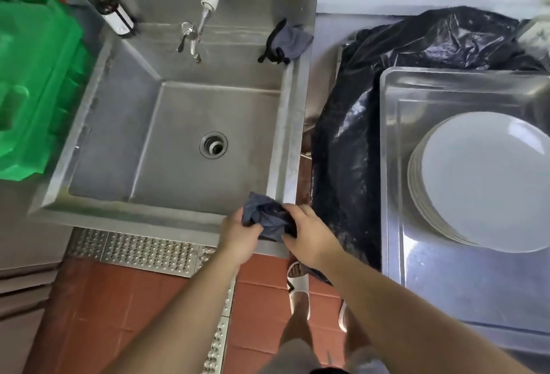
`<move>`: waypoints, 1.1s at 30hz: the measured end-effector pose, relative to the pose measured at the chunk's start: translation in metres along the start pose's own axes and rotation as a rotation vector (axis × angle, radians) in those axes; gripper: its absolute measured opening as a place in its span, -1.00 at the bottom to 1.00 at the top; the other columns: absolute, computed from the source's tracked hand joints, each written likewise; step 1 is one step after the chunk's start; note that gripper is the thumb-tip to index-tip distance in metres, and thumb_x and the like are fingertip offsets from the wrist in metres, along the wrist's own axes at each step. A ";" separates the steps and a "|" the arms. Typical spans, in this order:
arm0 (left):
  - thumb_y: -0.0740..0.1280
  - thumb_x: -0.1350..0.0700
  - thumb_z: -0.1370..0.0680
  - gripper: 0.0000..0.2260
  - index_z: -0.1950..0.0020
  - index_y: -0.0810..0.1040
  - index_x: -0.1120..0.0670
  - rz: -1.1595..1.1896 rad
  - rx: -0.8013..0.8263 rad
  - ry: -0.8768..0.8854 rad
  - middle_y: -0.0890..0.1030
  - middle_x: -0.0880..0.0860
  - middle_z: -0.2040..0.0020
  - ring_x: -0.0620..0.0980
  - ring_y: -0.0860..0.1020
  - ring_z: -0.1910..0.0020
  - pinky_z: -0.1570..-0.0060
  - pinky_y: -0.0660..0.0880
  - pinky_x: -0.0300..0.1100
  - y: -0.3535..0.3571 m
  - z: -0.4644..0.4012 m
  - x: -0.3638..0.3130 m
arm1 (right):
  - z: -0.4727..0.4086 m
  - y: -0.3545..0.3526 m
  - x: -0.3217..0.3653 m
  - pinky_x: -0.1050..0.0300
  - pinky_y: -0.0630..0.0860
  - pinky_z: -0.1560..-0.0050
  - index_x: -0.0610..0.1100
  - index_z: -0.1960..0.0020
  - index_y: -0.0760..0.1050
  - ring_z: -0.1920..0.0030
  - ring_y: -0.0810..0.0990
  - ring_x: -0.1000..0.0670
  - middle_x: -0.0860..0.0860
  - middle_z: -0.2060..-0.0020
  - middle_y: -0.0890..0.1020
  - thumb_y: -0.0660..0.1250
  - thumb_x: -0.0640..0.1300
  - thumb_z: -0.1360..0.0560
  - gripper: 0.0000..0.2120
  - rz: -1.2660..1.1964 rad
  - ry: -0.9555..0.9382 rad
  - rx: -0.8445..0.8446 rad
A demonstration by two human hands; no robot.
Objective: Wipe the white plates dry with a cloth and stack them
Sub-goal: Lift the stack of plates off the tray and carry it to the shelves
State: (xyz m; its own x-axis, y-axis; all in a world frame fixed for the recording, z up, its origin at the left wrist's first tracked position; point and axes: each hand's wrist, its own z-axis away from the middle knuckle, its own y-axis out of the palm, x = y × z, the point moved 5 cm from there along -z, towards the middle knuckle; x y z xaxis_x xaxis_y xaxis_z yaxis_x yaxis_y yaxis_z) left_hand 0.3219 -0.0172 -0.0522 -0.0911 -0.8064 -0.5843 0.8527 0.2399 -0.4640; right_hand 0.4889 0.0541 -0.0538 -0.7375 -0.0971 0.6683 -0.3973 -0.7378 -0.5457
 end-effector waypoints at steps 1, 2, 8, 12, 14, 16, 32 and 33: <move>0.40 0.24 -0.55 -0.60 -0.32 0.56 -0.13 -0.046 -0.023 0.015 0.60 -0.01 -0.26 0.08 0.62 -0.23 -0.06 0.54 -0.25 -0.003 0.000 0.000 | 0.003 0.001 -0.001 -0.02 0.46 -0.41 0.03 -0.58 0.28 -0.39 0.46 -0.11 -0.04 -0.40 0.43 0.39 -0.01 -0.57 -0.38 -0.007 -0.007 -0.010; 0.41 0.22 -0.55 -0.50 -0.47 0.51 -0.07 -0.091 -0.046 0.034 0.51 0.03 -0.38 0.08 0.57 -0.29 -0.22 0.51 -0.17 -0.005 0.000 0.000 | 0.005 0.000 -0.002 -0.02 0.43 -0.44 0.05 -0.60 0.25 -0.43 0.40 -0.09 -0.01 -0.44 0.39 0.37 0.06 -0.57 -0.35 -0.001 -0.007 -0.022; 0.36 0.22 -0.57 -0.42 -0.61 0.42 0.01 -0.305 -0.033 0.155 0.46 0.14 -0.46 0.18 0.49 -0.42 -0.45 0.38 -0.01 -0.008 0.008 -0.014 | 0.022 -0.022 0.000 -0.04 0.35 -0.49 0.06 -0.62 0.20 -0.51 0.28 -0.07 0.04 -0.52 0.33 0.26 0.19 -0.63 -0.38 0.015 0.001 -0.120; 0.33 0.22 -0.60 -0.52 -0.53 0.49 0.01 -0.335 -0.054 0.241 0.50 0.11 -0.41 0.13 0.54 -0.28 -0.30 0.45 -0.08 -0.011 0.017 -0.038 | 0.040 -0.053 0.000 -0.04 0.36 -0.48 0.05 -0.60 0.25 -0.50 0.33 -0.07 0.03 -0.51 0.39 0.20 0.19 -0.67 -0.45 0.020 0.014 -0.194; 0.31 0.20 -0.61 -0.54 -0.52 0.48 -0.02 -0.351 -0.033 0.292 0.48 0.06 -0.40 0.02 0.51 -0.16 -0.17 0.40 -0.15 -0.006 0.023 -0.052 | 0.050 -0.068 -0.002 -0.02 0.35 -0.49 0.06 -0.61 0.24 -0.52 0.31 -0.05 0.04 -0.52 0.38 0.18 0.22 -0.67 -0.44 0.030 0.030 -0.225; 0.31 0.16 -0.63 -0.54 -0.54 0.45 -0.05 -0.382 0.002 0.340 0.44 0.01 -0.43 -0.05 0.49 -0.09 -0.09 0.41 -0.17 0.002 0.028 -0.067 | 0.061 -0.082 -0.005 -0.01 0.34 -0.49 0.05 -0.60 0.25 -0.51 0.32 -0.05 0.04 -0.51 0.39 0.17 0.21 -0.67 -0.45 0.044 0.039 -0.273; 0.29 0.04 -0.66 -0.60 -0.52 0.45 -0.08 -0.458 0.204 0.631 0.49 -0.05 -0.43 -0.09 0.50 -0.20 -0.17 0.45 -0.14 0.131 0.086 -0.182 | 0.188 -0.240 -0.088 -0.20 0.48 -0.23 -0.21 -0.37 0.53 -0.21 0.55 -0.30 -0.19 -0.22 0.64 0.37 -0.08 -0.60 -0.62 0.226 0.231 -0.897; 0.29 0.03 -0.67 -0.61 -0.52 0.45 -0.08 -0.439 0.214 0.623 0.50 -0.05 -0.43 -0.09 0.50 -0.21 -0.19 0.45 -0.13 0.141 0.087 -0.187 | 0.191 -0.250 -0.099 -0.19 0.46 -0.26 -0.21 -0.38 0.52 -0.23 0.53 -0.30 -0.18 -0.25 0.62 0.36 -0.08 -0.61 -0.61 0.206 0.251 -0.905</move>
State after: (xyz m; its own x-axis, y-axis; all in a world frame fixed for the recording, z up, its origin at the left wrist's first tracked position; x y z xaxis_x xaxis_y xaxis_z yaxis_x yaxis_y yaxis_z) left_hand 0.5039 0.1203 0.0499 -0.6594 -0.3374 -0.6718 0.7467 -0.1900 -0.6375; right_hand 0.7653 0.1204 0.1130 -0.8936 0.0560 0.4453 -0.4402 0.0836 -0.8940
